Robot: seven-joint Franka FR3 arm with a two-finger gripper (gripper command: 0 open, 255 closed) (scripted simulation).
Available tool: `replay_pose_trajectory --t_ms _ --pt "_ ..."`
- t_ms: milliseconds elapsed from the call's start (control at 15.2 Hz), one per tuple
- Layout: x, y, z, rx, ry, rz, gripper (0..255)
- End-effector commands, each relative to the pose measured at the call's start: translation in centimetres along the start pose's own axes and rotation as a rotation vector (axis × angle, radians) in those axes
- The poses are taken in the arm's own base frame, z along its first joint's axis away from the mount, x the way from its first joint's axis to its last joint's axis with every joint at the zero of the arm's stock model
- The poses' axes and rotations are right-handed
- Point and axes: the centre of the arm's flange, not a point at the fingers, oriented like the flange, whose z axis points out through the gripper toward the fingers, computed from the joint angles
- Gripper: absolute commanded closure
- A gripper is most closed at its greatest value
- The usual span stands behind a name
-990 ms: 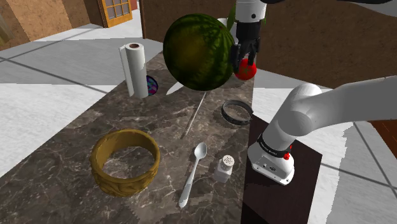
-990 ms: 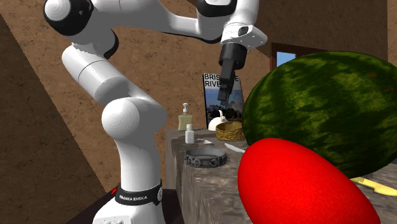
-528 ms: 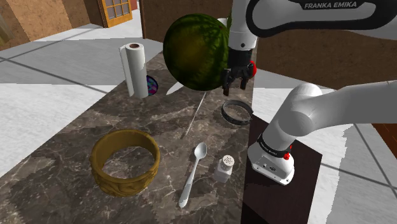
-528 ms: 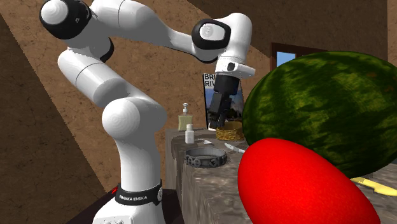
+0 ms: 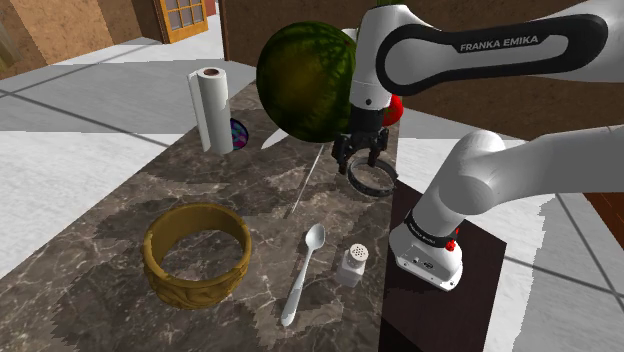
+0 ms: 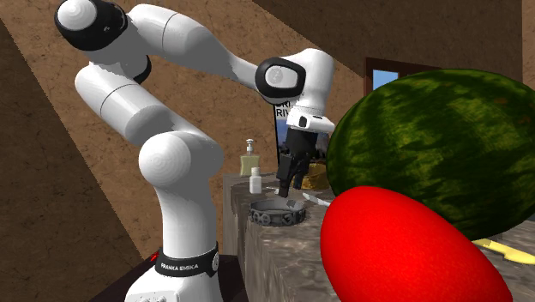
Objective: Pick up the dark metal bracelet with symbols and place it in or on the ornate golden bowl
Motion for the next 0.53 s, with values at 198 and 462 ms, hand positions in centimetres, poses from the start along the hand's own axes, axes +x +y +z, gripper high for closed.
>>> replay_pose_trajectory --t_ms 198,462 --pt "-0.1 -0.1 2.4 0.001 0.0 0.001 0" --pt "-0.1 -0.1 2.4 0.001 0.0 0.001 0"
